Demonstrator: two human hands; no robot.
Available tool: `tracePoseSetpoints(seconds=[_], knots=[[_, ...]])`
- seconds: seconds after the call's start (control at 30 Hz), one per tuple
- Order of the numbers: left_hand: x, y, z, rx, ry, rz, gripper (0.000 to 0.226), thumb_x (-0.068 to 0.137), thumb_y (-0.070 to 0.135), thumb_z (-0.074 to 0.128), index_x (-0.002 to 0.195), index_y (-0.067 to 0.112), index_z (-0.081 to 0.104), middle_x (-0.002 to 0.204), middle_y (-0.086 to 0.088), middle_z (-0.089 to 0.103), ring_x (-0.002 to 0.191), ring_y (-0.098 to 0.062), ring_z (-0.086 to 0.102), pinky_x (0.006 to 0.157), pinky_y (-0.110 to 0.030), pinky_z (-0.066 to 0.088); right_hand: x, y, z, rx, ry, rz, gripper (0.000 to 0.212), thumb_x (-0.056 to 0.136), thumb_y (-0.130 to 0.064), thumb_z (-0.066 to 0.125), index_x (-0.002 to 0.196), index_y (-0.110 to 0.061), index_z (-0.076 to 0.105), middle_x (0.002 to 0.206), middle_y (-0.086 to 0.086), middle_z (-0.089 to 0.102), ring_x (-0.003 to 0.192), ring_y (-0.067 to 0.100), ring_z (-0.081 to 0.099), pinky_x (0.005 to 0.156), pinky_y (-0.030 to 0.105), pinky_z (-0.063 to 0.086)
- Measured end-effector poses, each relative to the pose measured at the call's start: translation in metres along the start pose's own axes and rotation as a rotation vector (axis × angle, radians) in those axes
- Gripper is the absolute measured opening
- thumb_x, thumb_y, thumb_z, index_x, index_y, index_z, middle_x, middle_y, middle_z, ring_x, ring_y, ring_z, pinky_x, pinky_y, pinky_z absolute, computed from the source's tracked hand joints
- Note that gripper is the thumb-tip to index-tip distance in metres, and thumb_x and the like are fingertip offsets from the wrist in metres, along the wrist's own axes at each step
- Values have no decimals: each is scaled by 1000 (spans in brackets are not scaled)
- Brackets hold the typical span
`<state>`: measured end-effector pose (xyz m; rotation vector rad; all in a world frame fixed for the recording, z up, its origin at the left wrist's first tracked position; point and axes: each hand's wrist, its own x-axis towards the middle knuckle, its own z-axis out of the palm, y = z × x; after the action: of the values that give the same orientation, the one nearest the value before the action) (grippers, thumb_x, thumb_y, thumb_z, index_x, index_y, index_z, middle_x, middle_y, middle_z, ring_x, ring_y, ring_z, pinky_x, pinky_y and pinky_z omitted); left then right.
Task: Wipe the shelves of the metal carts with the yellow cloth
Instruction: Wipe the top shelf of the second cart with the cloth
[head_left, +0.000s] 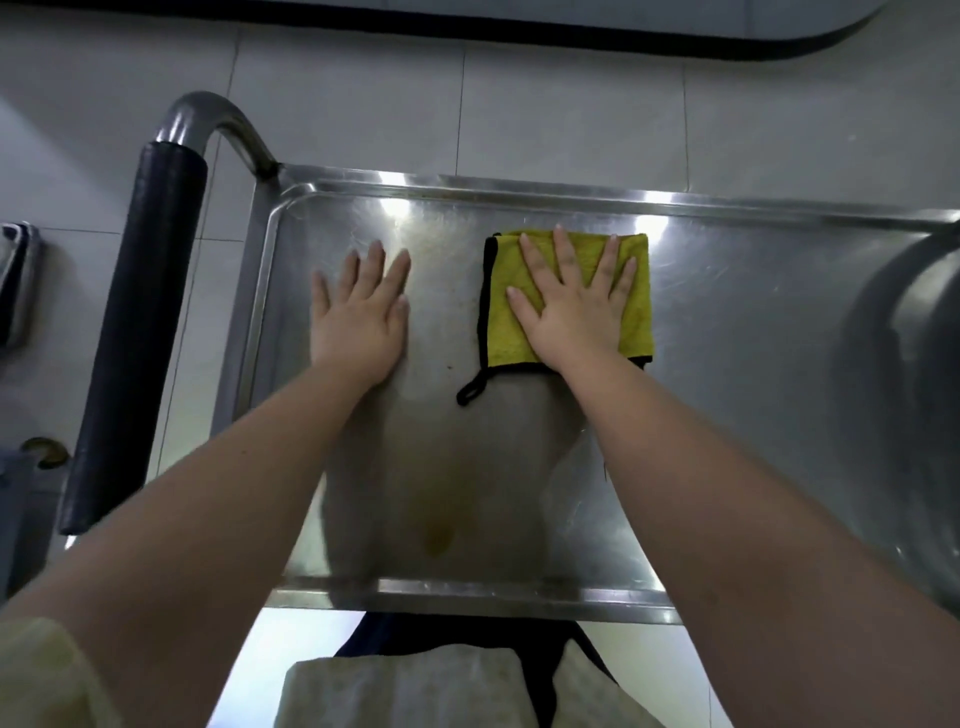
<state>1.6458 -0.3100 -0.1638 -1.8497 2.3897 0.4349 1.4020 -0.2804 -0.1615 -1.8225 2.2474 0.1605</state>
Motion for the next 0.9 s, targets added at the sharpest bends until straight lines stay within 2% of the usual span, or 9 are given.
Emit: tracePoseSetpoints(seconds=[0.1,0.23,0.33,0.4,0.57,0.73,0.8,0.9], knots=[[-6,-33,-5,68,-21,-31,53,104,44,12,155,40,1,164,6,-6,150,-24,-10,118,-56,-9,0,-2,-1,-10,-19,1,66,91,-73,8,151,-49,-5,164,-9,-8,144,46,-20,114,64,-11],[-9,-28,-4,80,-10,-53,53,102,45,9,154,42,-3,164,8,-9,150,-22,-11,118,-56,-9,-19,-5,1,-2,-49,-20,67,91,-73,10,152,-49,-4,164,-9,-8,143,47,-22,113,64,-12],[-12,-31,-3,79,-21,-61,53,103,46,9,154,43,-5,164,8,-10,150,-21,-12,118,-56,-8,-73,-9,16,3,-84,-120,67,91,-73,9,152,-49,-5,164,-7,-10,143,49,-20,113,66,-9],[-11,-32,-3,78,-21,-68,52,103,46,9,153,43,-5,164,8,-10,150,-21,-12,118,-56,-8,-127,-14,32,8,-90,-196,67,92,-72,11,153,-47,2,165,-5,-3,144,51,-15,113,68,-4],[-13,-33,0,61,-4,-67,52,103,47,8,153,44,-4,164,8,-10,150,-22,-11,118,-56,-10,-228,-25,60,-26,-124,-411,64,92,-68,34,152,-46,21,163,-2,17,144,55,3,109,73,11],[-16,-37,4,52,29,-47,51,104,46,10,153,43,0,164,7,-4,151,-23,-7,118,-56,-10,-157,-38,44,-37,-78,-378,61,93,-69,24,151,-50,19,163,-4,17,144,55,2,110,73,6],[-16,-38,5,48,35,-48,51,103,46,10,153,43,-1,164,8,-4,151,-22,-7,118,-55,-10,-99,-49,31,-28,-31,-281,61,93,-68,20,151,-51,14,164,-6,10,144,54,-5,112,70,-2],[-15,-38,6,50,44,-46,51,103,46,9,153,44,0,164,8,-4,151,-22,-7,118,-55,-10,-15,-66,8,-26,-52,-150,62,93,-70,14,151,-52,0,164,-8,-7,143,50,-18,111,67,-13]])
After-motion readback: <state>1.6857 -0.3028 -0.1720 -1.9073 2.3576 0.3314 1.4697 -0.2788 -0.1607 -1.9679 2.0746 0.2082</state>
